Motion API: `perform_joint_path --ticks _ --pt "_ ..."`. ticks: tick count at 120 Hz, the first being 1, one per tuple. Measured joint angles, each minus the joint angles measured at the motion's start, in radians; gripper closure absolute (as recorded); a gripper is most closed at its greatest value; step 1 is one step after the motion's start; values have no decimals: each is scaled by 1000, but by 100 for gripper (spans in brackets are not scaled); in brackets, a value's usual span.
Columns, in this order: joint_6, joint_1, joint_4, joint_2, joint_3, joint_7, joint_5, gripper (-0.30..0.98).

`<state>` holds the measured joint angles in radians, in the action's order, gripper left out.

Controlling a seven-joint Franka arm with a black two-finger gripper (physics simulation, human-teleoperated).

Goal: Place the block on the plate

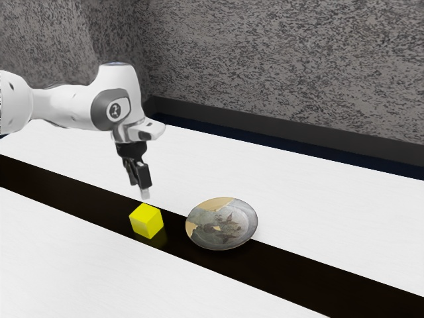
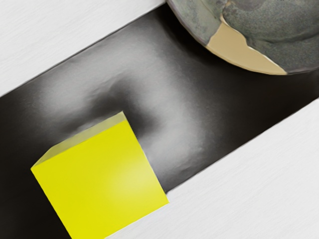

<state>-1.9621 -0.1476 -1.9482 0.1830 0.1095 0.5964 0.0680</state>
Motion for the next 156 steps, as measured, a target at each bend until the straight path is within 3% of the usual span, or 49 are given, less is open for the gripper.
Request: perform_joint_path --ticks 19,46,109,140,156 --pt "-142 -2 -109 7 -6 -15 122 0" --pt "-244 -4 -110 72 -55 -50 176 0" --pt "-310 -4 -108 163 -62 -98 187 0" --pt "-325 -4 -106 167 -62 -115 173 26" --pt "-329 -4 -106 172 -61 -125 166 26"
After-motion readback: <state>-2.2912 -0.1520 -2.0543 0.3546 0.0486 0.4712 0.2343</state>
